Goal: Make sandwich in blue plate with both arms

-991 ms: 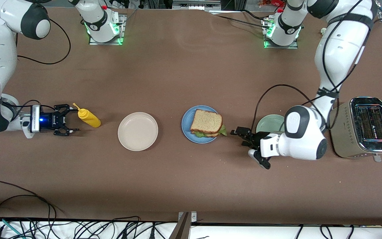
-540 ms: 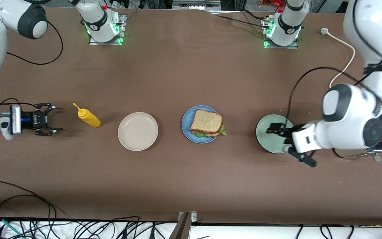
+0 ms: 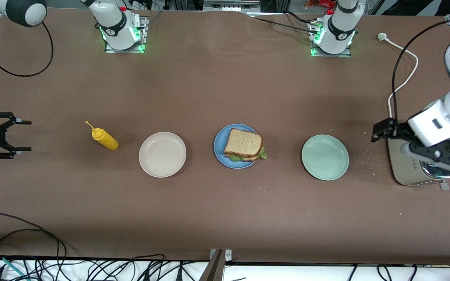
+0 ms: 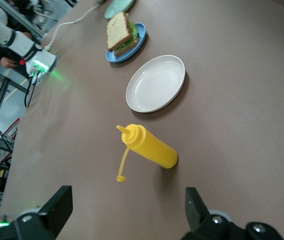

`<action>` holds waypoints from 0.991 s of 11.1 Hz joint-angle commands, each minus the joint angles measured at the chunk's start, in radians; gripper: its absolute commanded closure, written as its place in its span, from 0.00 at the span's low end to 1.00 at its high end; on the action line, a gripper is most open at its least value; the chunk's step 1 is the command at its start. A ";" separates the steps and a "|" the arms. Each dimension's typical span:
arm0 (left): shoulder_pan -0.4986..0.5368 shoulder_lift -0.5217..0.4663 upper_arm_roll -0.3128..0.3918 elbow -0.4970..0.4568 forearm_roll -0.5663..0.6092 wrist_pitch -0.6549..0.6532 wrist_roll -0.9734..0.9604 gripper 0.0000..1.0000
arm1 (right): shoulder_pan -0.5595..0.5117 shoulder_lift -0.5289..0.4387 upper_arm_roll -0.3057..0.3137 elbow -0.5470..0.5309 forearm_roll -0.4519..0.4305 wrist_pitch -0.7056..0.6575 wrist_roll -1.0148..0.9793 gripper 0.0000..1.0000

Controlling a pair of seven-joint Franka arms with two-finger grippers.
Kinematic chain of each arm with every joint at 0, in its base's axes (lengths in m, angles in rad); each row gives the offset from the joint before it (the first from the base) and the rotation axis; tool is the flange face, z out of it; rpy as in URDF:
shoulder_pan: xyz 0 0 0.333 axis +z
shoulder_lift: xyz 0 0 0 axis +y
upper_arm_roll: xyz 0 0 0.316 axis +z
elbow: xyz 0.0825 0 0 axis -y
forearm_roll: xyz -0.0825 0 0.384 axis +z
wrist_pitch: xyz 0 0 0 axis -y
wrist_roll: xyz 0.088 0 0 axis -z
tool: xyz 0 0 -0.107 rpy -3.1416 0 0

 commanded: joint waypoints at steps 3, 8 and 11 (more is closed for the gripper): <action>-0.028 -0.301 0.027 -0.290 0.055 0.007 -0.098 0.00 | 0.024 -0.261 0.221 0.002 -0.387 0.016 0.569 0.00; -0.023 -0.384 0.010 -0.335 0.055 -0.034 -0.098 0.00 | 0.022 -0.427 0.588 -0.015 -0.798 0.036 1.163 0.00; -0.036 -0.390 -0.004 -0.340 0.056 -0.067 -0.111 0.00 | 0.021 -0.558 0.725 -0.239 -0.934 0.207 1.370 0.00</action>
